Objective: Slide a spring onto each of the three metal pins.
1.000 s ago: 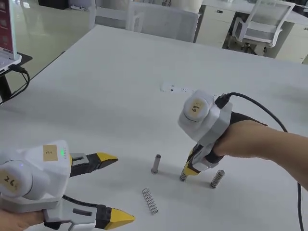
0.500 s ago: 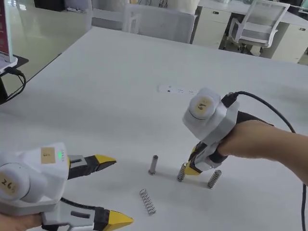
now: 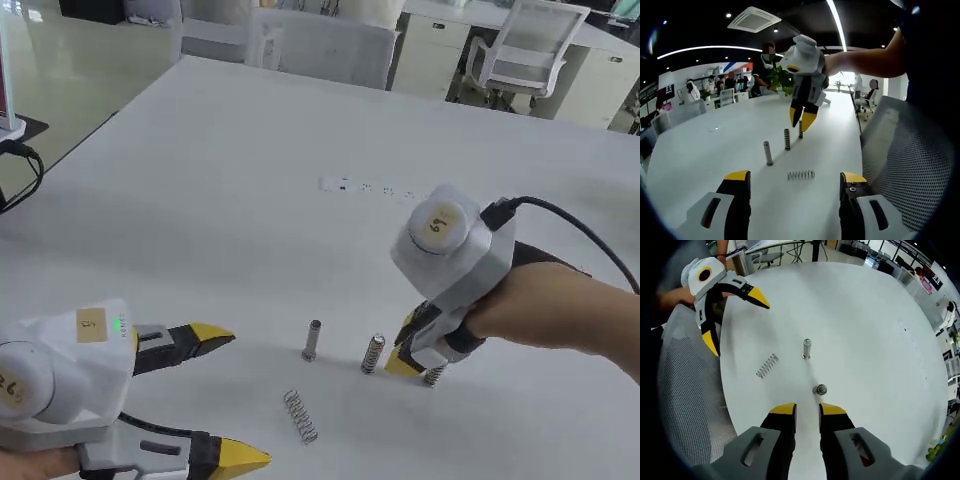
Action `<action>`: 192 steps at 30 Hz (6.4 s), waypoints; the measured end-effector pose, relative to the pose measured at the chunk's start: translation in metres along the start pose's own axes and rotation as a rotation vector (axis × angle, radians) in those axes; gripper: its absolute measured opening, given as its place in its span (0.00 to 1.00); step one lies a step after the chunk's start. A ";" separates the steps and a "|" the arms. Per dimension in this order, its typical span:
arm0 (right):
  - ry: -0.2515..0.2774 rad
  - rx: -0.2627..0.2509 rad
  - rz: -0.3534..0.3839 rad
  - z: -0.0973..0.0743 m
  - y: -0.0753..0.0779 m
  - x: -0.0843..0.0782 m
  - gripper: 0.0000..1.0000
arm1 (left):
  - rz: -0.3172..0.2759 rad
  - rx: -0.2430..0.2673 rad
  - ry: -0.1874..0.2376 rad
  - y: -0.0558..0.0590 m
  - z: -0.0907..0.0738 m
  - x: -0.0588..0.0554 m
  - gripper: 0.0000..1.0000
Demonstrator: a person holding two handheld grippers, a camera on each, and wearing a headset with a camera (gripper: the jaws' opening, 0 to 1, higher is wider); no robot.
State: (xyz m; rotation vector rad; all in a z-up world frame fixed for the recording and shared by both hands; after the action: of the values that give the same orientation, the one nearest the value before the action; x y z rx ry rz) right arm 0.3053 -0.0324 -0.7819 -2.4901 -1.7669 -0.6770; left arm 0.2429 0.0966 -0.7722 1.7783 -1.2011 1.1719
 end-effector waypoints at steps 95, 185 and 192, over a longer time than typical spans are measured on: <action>0.054 0.180 -0.165 -0.014 -0.108 0.046 0.08 | 0.110 -0.132 -0.063 0.026 0.015 -0.002 0.31; 0.148 0.136 -0.243 -0.046 -0.092 0.079 0.07 | 0.056 -0.147 -0.020 0.030 0.018 0.003 0.33; 0.155 0.115 -0.220 -0.051 -0.080 0.079 0.07 | -0.001 -0.095 -0.008 0.022 0.012 -0.003 0.55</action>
State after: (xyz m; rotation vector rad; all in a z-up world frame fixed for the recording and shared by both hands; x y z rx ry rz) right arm 0.2376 0.0545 -0.7260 -2.1290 -1.9767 -0.7335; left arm 0.2259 0.0792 -0.7782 1.7144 -1.2400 1.0903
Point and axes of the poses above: the centre of the closed fingertips' face, and the gripper's own axes: z roughly forward along the fingers, y roughly to its right, x roughly out of its top, the point moved 1 cm from there along -z, roughly backward along the fingers, and after that the axes turned 12 degrees about -x, right-handed, at the moved point
